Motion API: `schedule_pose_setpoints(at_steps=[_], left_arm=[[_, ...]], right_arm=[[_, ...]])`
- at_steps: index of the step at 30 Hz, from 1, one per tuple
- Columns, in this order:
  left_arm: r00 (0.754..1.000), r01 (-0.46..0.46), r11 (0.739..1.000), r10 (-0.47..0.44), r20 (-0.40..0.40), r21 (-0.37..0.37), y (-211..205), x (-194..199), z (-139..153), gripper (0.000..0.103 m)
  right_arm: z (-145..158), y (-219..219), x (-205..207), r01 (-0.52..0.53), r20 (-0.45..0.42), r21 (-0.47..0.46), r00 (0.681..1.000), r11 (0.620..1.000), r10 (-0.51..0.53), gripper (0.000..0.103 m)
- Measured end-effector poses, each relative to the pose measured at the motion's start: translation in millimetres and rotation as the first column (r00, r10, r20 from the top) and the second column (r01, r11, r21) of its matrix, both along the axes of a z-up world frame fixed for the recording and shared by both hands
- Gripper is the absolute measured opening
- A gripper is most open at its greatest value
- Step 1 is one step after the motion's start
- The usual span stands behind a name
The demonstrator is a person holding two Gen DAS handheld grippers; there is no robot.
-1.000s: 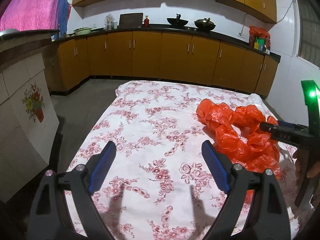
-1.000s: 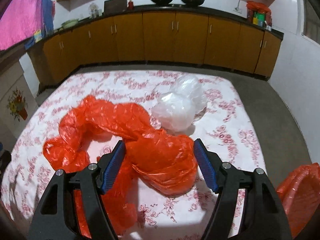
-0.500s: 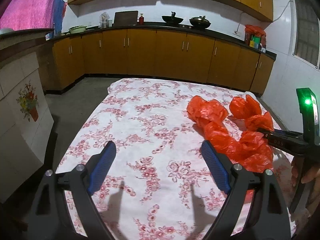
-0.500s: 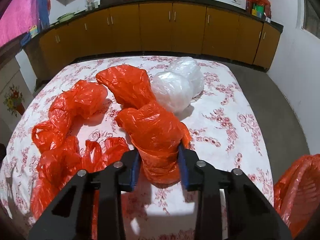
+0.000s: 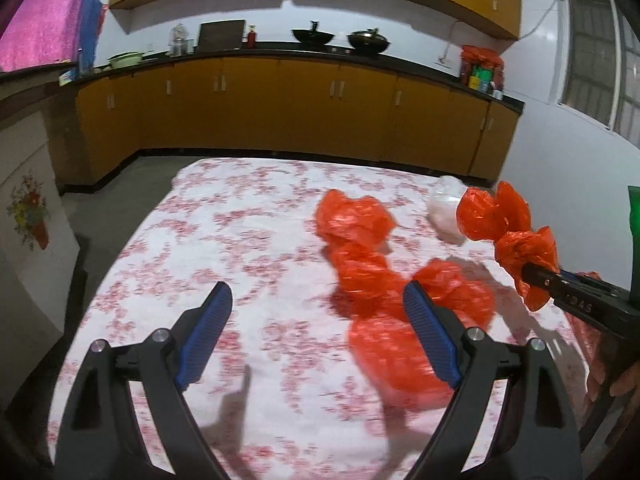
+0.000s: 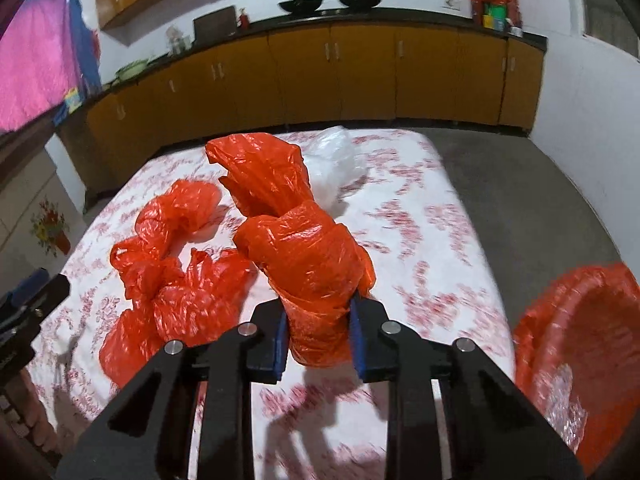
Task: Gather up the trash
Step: 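Grasp another red bag with the left tool while the right tool holds its red bag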
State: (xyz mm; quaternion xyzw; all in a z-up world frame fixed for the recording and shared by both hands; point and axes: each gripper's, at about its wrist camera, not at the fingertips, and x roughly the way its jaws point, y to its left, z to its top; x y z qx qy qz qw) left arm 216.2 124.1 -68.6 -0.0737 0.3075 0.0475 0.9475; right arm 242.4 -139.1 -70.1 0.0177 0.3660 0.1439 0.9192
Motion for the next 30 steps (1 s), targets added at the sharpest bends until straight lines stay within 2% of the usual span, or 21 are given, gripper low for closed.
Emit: schedule_pose_setpoints(at_steps=[6, 9, 15, 19, 22, 24, 27, 30], left_arm=[[0.995, 0.101, 0.995, -0.101, -0.004, 0.014, -40, 15, 4, 0.085], [0.989, 0.14, 0.99, -0.139, -0.041, 0.03, -62, 29, -3, 0.085], [0.982, 0.15, 0.987, -0.143, -0.122, 0.055, -81, 47, -26, 0.085], [0.976, 0.144, 0.989, -0.139, -0.168, 0.022, -82, 55, -39, 0.084], [0.97, 0.163, 0.986, -0.165, -0.181, -0.026, -83, 57, -42, 0.07], [0.965, 0.185, 0.982, -0.191, -0.179, -0.049, -85, 56, -42, 0.055], [0.961, 0.216, 0.975, -0.222, -0.166, -0.054, -90, 52, -40, 0.041], [0.959, 0.232, 0.97, -0.24, -0.152, -0.067, -90, 48, -37, 0.032]], right_arm=[[1, -31, -10, 0.077, -0.008, 0.019, 0.997, 0.997, -0.076, 0.025], [-2, -43, -11, 0.109, -0.022, 0.024, 0.994, 0.994, -0.108, 0.025], [-5, -55, -16, 0.135, -0.033, 0.031, 0.99, 0.99, -0.134, 0.025], [-6, -58, -18, 0.144, -0.037, 0.038, 0.989, 0.989, -0.142, 0.025], [-6, -60, -21, 0.147, -0.039, 0.046, 0.989, 0.988, -0.145, 0.025], [-6, -60, -23, 0.148, -0.039, 0.049, 0.989, 0.988, -0.146, 0.025], [-4, -61, -25, 0.148, -0.037, 0.054, 0.989, 0.987, -0.146, 0.025], [-1, -62, -28, 0.149, -0.033, 0.059, 0.989, 0.987, -0.147, 0.025]])
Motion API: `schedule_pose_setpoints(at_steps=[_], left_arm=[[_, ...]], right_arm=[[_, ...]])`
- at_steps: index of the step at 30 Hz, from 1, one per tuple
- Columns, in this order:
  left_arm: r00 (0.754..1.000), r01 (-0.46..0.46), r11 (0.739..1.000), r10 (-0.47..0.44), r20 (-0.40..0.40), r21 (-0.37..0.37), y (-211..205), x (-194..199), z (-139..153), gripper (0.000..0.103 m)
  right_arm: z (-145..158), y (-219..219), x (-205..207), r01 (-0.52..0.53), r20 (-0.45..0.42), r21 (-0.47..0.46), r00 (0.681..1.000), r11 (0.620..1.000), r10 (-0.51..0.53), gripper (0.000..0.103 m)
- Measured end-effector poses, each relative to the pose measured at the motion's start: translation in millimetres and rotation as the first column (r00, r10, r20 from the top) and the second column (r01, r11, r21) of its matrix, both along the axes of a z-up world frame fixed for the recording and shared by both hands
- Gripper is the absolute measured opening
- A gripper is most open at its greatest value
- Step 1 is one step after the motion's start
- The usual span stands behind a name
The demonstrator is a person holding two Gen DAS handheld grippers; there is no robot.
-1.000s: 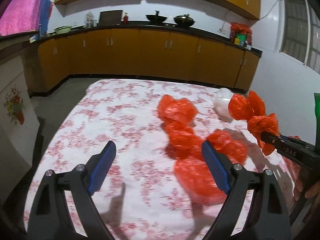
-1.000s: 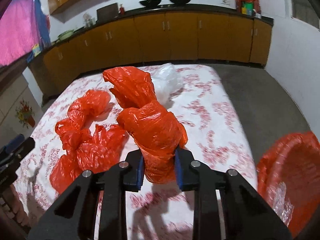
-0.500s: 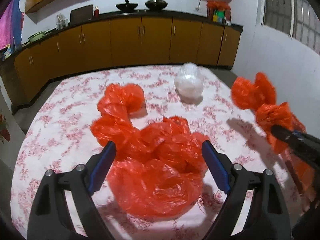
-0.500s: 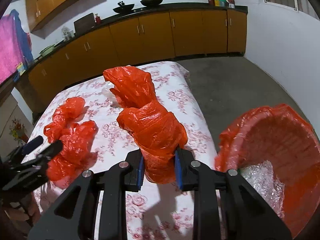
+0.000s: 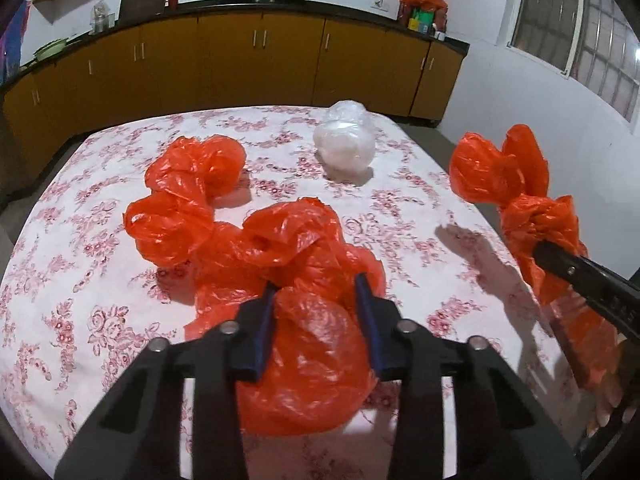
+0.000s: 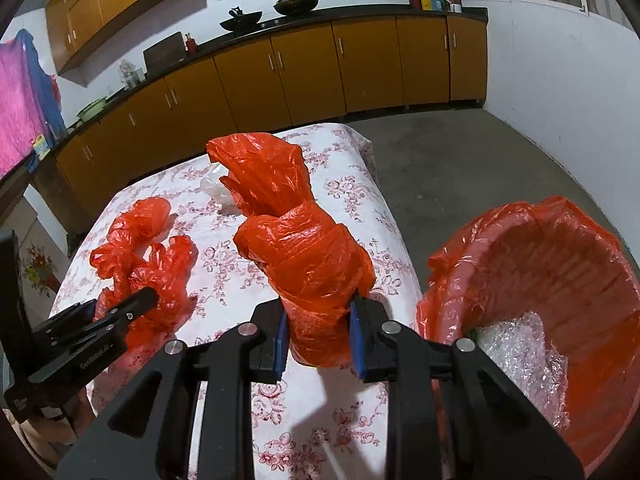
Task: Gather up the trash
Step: 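Grasp another red bag with the left tool while the right tool holds its red bag, then carry both red bags over the basket and open both tools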
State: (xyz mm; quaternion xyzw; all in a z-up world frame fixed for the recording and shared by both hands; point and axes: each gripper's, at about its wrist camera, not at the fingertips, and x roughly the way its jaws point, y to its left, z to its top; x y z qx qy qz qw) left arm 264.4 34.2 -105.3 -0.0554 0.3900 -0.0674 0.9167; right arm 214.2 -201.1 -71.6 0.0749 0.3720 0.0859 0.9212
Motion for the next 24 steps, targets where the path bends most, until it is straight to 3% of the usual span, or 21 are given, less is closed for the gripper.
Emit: schedule_pose_setpoints(at_steps=[5, 16, 24], left_arm=[[1.0, 0.018, 0.999, -0.018, 0.023, -0.032, 2, -7, 7, 0.027], [0.994, 0.063, 0.996, -0.057, 0.095, -0.058, -10, -27, 38, 0.026], [0.981, 0.137, 0.989, -0.127, 0.146, -0.059, -39, -38, 64, 0.027]], right_arm=[[8, -4, -7, 0.005, 0.015, 0.006, 1.0, 1.0, -0.005, 0.025], [27, -20, -27, 0.031, 0.062, 0.026, 0.998, 0.999, -0.033, 0.025], [36, -51, -46, 0.114, 0.083, 0.044, 0.99, 0.993, -0.117, 0.025]])
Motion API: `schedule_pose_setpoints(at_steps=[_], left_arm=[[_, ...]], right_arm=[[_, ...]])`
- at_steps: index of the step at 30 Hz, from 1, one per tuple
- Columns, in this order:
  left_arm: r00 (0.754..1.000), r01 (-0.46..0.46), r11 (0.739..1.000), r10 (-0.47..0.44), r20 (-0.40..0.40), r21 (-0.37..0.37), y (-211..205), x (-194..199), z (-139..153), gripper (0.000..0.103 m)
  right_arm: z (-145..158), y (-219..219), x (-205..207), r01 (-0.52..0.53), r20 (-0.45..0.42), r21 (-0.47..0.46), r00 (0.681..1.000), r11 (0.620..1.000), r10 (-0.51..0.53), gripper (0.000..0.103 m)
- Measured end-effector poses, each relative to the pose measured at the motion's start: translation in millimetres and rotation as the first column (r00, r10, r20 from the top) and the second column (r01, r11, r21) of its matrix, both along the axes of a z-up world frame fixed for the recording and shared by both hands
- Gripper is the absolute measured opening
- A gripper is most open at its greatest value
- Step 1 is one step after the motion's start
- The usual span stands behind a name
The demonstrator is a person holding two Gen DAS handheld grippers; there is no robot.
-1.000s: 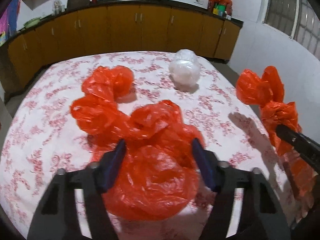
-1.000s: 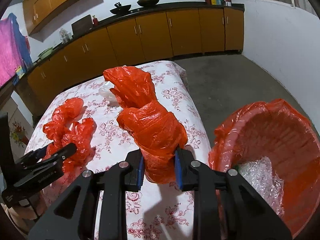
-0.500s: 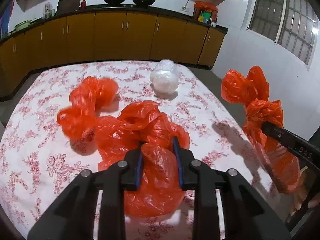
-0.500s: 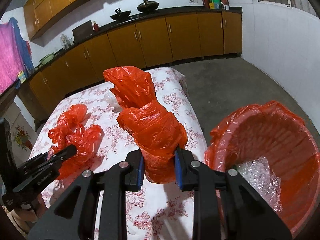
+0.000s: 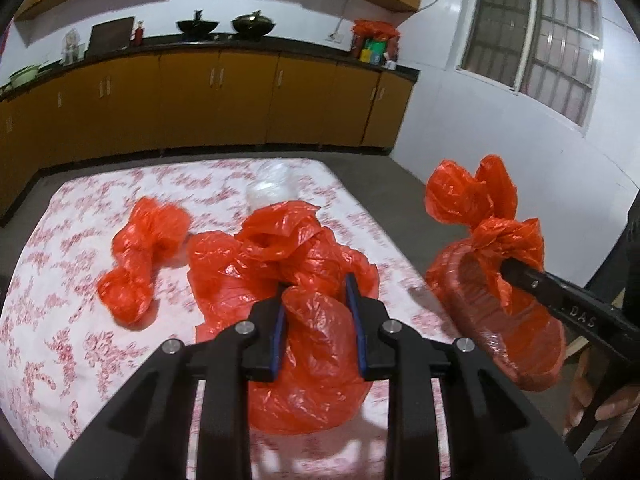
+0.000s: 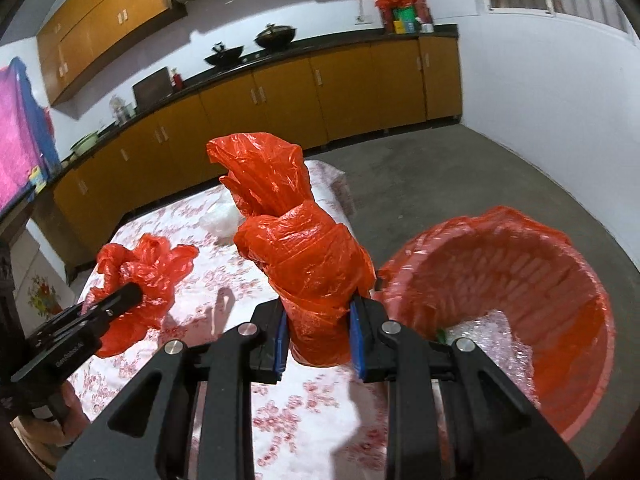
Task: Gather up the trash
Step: 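Carry both red bags over the basket and open both tools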
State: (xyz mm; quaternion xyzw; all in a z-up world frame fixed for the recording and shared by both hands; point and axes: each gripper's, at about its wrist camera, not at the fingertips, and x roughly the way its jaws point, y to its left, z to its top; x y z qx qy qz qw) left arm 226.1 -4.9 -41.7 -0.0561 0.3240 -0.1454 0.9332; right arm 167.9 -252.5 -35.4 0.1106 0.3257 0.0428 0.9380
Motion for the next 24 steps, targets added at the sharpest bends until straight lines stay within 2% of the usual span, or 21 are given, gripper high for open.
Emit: schedule_pose_setpoints(at_steps=[11, 24], left_arm=[[0.987, 0.156, 0.987, -0.155, 0.044, -0.027, -59, -7, 27, 0.027], [0.936, 0.35, 0.936, -0.348, 0.043, -0.048, -145, -5, 29, 0.027]], right_arm=[[4, -62, -27, 0.187, -0.003, 0.021, 0.982, 0.982, -0.187, 0.025], [-7, -122, -49, 0.372, -0.041, 0.062, 0.928, 0.926, -0.37, 0.025]])
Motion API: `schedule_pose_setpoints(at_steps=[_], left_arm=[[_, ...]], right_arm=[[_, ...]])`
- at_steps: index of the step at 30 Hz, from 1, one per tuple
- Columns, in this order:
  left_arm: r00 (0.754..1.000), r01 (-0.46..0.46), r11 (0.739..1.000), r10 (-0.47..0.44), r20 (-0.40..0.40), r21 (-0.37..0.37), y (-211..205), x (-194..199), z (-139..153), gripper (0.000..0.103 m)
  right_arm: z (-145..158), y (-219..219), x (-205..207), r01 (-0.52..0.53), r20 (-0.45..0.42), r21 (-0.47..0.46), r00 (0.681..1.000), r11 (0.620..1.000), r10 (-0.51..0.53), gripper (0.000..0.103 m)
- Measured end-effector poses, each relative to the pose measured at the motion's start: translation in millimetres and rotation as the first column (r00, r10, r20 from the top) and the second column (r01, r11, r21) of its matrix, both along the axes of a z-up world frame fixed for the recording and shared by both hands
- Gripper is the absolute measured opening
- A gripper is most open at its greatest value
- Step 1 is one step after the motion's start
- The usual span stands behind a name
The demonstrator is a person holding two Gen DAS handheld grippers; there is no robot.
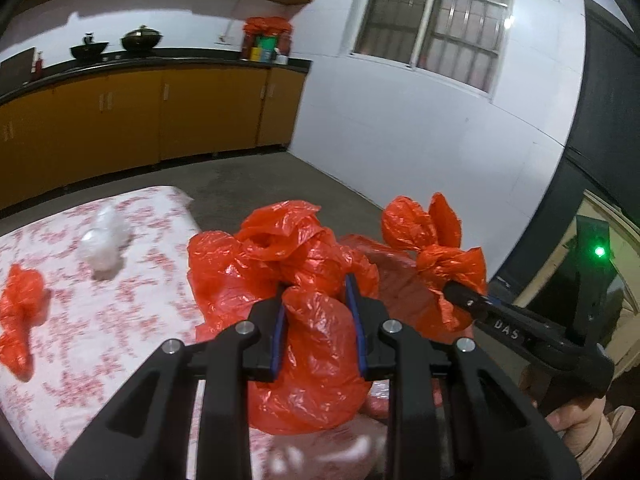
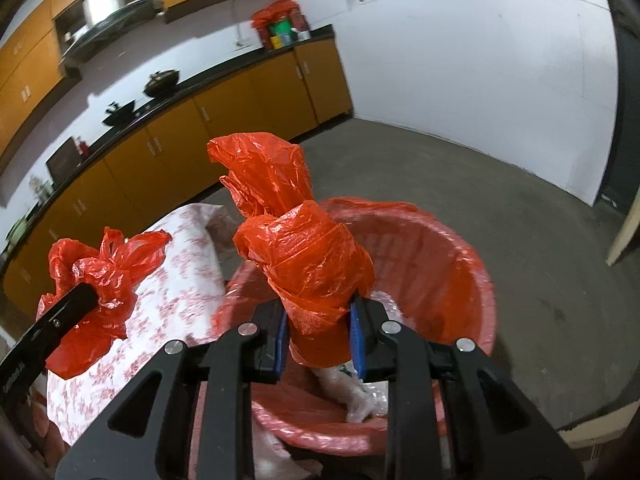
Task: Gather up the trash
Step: 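Carry both red bags over the basket and open both tools, then move both tools back over the table toward the remaining red bags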
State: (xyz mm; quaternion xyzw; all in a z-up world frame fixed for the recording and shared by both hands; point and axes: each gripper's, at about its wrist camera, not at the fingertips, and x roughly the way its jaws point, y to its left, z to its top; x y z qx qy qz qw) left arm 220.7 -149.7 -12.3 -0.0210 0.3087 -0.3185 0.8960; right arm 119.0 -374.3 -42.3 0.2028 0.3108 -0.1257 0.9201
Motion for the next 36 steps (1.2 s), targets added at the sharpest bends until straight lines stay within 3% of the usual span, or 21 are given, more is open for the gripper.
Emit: schedule_pose_setpoints(at_steps=[13, 22, 26, 28, 30, 36], left_arm=[[0.994, 0.106, 0.994, -0.106, -0.03, 0.022, -55, 15, -17, 0.027], [0.99, 0.124, 0.992, -0.122, -0.064, 0.029, -66, 26, -35, 0.031], [0.99, 0.117, 0.992, -0.113, -0.081, 0.04, -69, 31, -41, 0.041], [0.991, 0.101, 0.994, -0.097, -0.088, 0.044, -65, 34, -45, 0.045], [0.992, 0.086, 0.995, -0.082, -0.098, 0.043, -60, 37, -48, 0.049], [0.997, -0.006, 0.997, 0.012, -0.073, 0.074, -33, 38, -51, 0.064]], right_arm=[[-8, -28, 0, 0.08, -0.004, 0.046, 0.997, 0.996, -0.08, 0.025], [-10, -36, 2, 0.085, 0.006, 0.062, 0.996, 0.994, -0.086, 0.026], [-13, -37, -3, 0.082, 0.013, 0.072, 0.996, 0.994, -0.083, 0.037], [-14, -36, -5, 0.083, 0.015, 0.069, 0.996, 0.994, -0.084, 0.05], [-15, -35, -7, 0.085, 0.017, 0.064, 0.996, 0.994, -0.087, 0.056], [-14, -33, -7, 0.09, 0.003, 0.028, 0.996, 0.996, -0.09, 0.056]])
